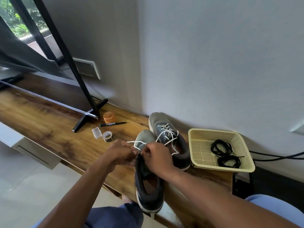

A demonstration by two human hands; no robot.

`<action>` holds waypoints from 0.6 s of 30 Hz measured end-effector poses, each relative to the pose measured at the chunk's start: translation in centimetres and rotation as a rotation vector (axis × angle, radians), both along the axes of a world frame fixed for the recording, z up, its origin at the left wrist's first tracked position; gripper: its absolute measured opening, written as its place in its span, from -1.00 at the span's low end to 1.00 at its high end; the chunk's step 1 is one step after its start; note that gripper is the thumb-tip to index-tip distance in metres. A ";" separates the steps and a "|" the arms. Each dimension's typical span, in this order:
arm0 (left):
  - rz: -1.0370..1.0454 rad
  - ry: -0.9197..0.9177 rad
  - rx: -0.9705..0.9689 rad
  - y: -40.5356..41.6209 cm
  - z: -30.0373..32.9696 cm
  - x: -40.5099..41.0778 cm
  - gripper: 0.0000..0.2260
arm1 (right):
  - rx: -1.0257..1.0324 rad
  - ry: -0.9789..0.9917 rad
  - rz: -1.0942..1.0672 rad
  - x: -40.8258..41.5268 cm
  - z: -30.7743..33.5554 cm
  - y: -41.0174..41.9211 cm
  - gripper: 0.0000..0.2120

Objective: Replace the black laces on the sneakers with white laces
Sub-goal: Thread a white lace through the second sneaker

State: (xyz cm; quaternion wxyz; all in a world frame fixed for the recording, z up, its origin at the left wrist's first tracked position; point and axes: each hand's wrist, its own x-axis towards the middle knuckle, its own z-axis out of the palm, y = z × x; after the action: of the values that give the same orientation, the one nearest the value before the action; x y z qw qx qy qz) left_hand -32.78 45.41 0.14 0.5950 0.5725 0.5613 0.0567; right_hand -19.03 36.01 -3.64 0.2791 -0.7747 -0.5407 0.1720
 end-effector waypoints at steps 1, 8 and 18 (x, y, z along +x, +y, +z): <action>-0.015 -0.012 -0.017 0.0 -0.1 -0.1 -0.81 | 0.001 0.009 -0.005 0.0 -0.1 0.0 -0.85; 0.033 -0.028 0.009 -0.3 -0.8 0.2 -0.91 | 0.040 0.001 -0.004 -0.2 -0.4 -0.1 -0.81; 0.136 -0.080 0.005 0.6 0.5 -0.1 -0.85 | 0.012 -0.079 0.195 0.3 2.3 -0.1 -0.65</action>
State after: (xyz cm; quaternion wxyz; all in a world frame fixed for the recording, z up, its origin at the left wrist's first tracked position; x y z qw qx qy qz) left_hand -32.83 46.01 0.67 0.6103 0.5316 0.5746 0.1214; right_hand -18.74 35.90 -1.35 0.2442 -0.7229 -0.6251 0.1643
